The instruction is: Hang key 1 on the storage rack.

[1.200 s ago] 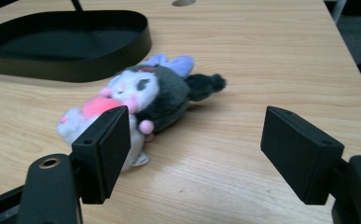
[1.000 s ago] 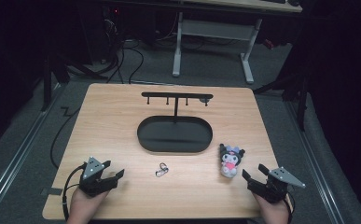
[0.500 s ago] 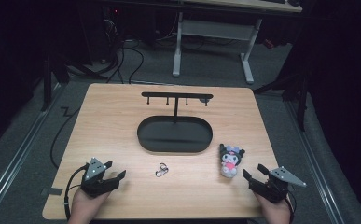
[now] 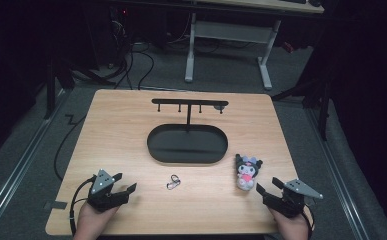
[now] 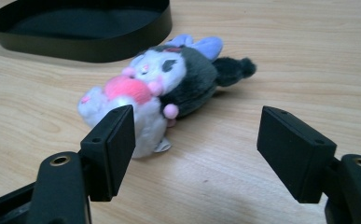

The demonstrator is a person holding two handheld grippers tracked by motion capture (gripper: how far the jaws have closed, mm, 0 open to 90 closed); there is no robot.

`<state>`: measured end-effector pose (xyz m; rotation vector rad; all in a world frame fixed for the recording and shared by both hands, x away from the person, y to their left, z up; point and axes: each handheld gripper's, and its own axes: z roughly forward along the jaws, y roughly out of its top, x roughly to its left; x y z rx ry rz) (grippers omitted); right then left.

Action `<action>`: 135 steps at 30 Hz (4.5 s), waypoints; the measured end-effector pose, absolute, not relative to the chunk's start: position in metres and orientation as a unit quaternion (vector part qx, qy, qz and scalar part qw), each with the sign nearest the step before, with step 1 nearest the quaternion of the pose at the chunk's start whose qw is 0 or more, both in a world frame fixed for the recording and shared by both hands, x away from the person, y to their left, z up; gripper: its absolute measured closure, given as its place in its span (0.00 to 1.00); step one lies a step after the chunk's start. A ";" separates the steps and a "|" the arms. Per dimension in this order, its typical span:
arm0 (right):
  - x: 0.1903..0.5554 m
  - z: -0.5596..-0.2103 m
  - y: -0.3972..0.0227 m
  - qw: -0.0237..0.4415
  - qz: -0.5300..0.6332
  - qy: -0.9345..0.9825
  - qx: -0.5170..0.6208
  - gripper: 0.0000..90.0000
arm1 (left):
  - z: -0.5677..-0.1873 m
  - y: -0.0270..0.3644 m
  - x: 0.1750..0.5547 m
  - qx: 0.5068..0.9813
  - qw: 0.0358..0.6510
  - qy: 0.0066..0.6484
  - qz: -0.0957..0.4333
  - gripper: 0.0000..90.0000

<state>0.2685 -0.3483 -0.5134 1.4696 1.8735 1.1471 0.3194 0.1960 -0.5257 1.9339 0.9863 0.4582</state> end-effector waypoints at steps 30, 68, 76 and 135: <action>0.280 -0.486 -0.309 0.157 0.305 0.756 0.557 0.24 | -0.520 0.196 0.323 0.778 0.473 0.378 0.167 0.37; 0.319 -0.468 -0.270 0.070 0.150 0.828 0.536 1.00 | -0.523 0.194 0.321 0.786 0.467 0.373 0.159 0.38; 0.329 -0.467 -0.290 0.072 0.133 0.817 0.557 1.00 | -0.523 0.194 0.321 0.787 0.465 0.373 0.162 0.38; 0.364 -0.478 -0.298 0.087 0.143 0.793 0.586 0.53 | -0.526 0.191 0.320 0.801 0.449 0.361 0.164 0.38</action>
